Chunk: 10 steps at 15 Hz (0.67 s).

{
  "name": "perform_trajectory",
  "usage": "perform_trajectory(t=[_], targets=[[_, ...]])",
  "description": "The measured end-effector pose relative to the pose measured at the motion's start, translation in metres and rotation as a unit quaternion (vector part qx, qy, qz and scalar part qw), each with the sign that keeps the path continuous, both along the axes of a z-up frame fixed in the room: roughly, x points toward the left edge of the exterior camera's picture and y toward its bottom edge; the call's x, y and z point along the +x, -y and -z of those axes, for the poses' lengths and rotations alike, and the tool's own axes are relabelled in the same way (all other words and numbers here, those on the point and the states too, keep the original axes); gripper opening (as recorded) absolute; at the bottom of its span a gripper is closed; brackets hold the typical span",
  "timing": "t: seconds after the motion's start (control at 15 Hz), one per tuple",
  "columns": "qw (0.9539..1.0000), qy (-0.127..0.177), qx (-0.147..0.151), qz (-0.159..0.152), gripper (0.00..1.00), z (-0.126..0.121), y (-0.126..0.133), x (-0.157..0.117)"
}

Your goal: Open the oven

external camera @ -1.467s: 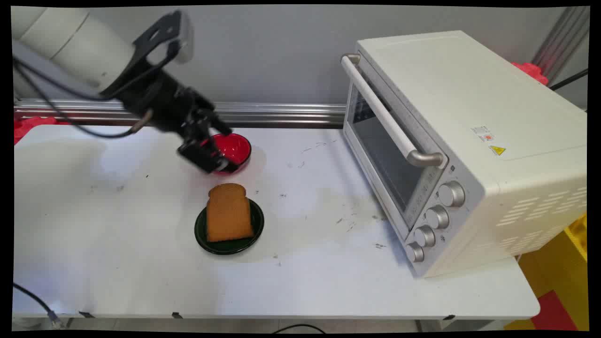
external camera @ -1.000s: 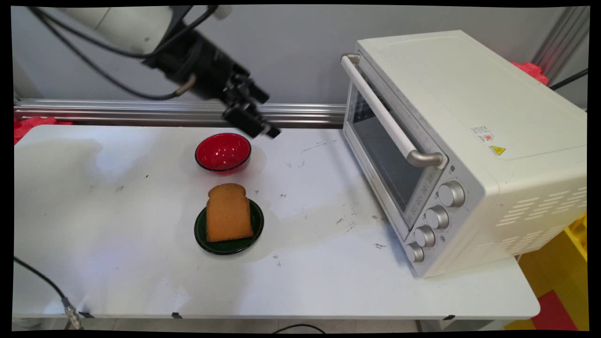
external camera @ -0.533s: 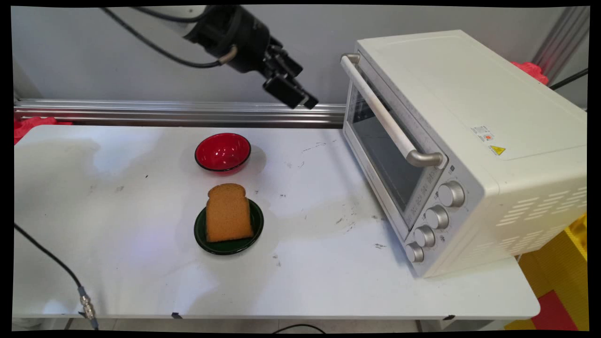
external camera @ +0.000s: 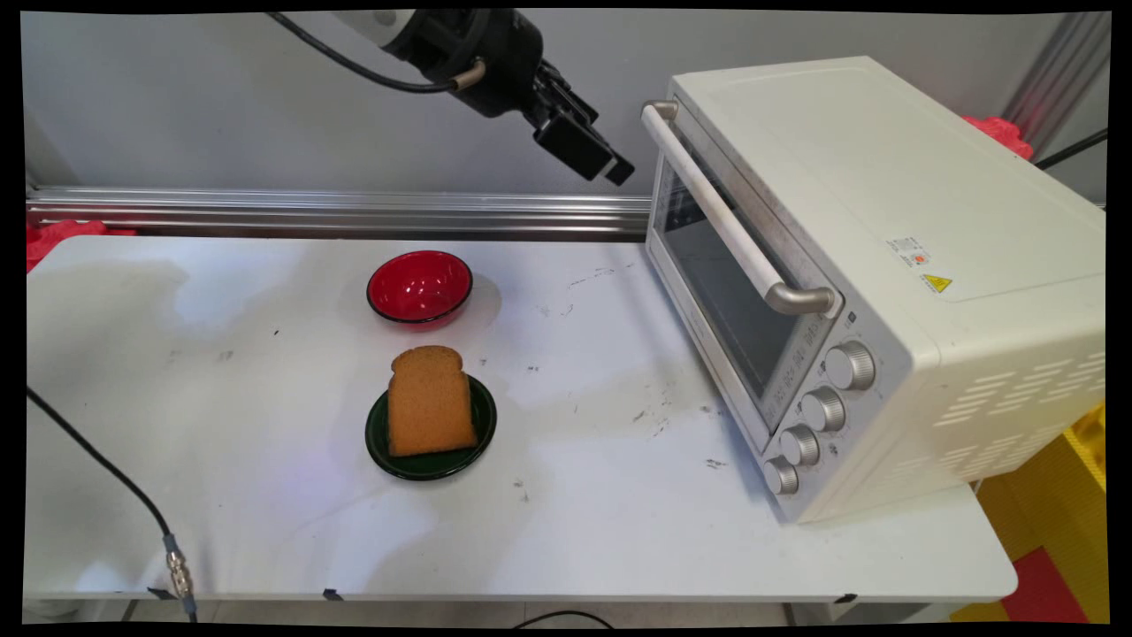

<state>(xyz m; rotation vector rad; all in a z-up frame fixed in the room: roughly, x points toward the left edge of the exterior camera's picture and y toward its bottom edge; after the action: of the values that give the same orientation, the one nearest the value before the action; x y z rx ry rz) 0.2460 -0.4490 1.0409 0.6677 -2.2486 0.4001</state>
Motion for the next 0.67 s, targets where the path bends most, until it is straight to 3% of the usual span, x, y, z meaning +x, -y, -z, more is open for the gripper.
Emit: perform_trajectory(t=[0.47,0.53,0.67], targets=[[0.9996,-0.014,0.025,0.001,1.00,-0.004,0.009,-0.003],[0.9995,-0.016,0.028,0.003,0.00,-0.004,0.010,-0.004],[0.9993,-0.021,0.030,0.004,0.00,-0.006,0.012,-0.004]])
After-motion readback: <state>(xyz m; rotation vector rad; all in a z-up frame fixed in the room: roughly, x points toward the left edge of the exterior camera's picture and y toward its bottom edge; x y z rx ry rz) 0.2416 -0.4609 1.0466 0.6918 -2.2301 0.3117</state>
